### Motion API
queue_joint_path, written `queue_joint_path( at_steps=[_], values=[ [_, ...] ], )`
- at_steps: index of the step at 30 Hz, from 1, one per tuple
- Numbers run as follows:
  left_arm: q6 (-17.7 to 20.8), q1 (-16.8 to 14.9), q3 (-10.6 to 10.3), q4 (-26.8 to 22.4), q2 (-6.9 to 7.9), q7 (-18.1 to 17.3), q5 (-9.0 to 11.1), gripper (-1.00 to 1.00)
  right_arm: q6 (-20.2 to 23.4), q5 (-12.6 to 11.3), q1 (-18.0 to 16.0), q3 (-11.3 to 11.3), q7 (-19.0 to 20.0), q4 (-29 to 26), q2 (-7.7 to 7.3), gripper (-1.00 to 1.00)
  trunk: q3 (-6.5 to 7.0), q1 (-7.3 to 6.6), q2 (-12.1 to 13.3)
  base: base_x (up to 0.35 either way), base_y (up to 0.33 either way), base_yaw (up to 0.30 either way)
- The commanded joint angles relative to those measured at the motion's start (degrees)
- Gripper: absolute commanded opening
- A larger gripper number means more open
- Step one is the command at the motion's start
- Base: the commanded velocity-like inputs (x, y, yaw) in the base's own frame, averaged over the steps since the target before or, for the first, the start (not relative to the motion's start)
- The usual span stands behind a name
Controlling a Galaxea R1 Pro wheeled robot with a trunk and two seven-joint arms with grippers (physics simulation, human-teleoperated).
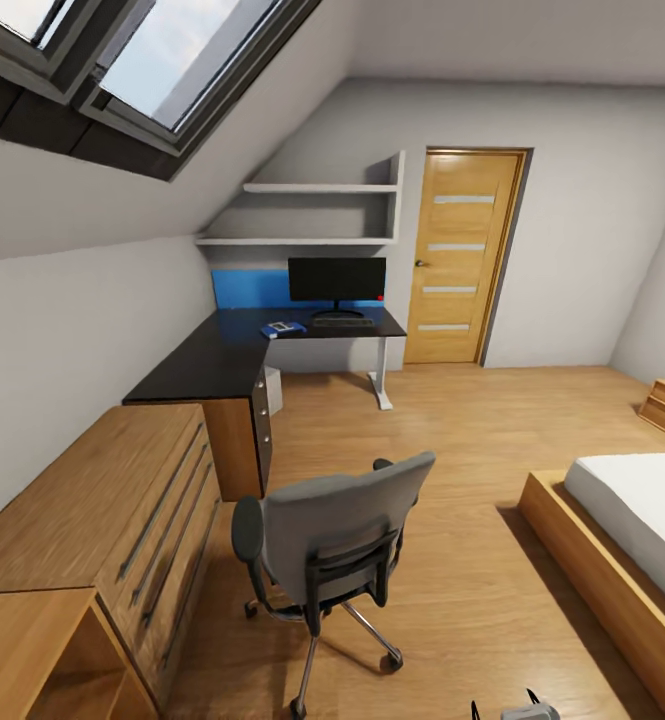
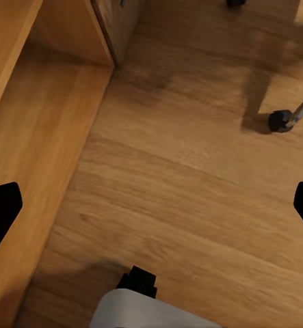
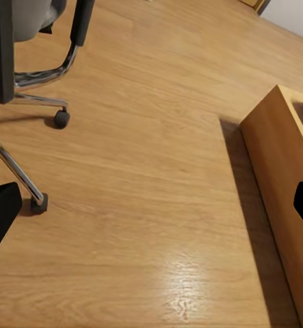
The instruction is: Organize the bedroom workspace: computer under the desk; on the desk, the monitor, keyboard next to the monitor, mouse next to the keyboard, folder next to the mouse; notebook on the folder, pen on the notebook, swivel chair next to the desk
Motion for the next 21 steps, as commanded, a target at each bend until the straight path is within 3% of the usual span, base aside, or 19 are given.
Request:
queue_joint_path(
  at_steps=[1, 8, 21],
  values=[
    [-0.2, -0.04, -0.5, -0.05, 0.05, 0.34, 0.45, 1.0, -0.14, -0.22, -0.05, 0.49, -0.23, 0.11, 0.03, 1.0, -0.26, 0.23, -0.47, 0.0, 0.0, 0.003],
    [-0.2, -0.04, -0.51, -0.05, 0.05, 0.34, 0.41, 1.0, -0.14, -0.22, -0.05, 0.49, -0.23, 0.1, 0.03, 1.0, -1.52, 1.77, -3.27, 0.0, 0.0, 0.007],
    [-0.2, -0.04, -0.48, -0.05, 0.05, 0.42, 0.41, 1.0, -0.12, -0.22, -0.05, 0.49, -0.2, 0.12, 0.02, 1.0, -3.85, 4.62, -8.49, 0.0, 0.0, 0.114]
  ],
)
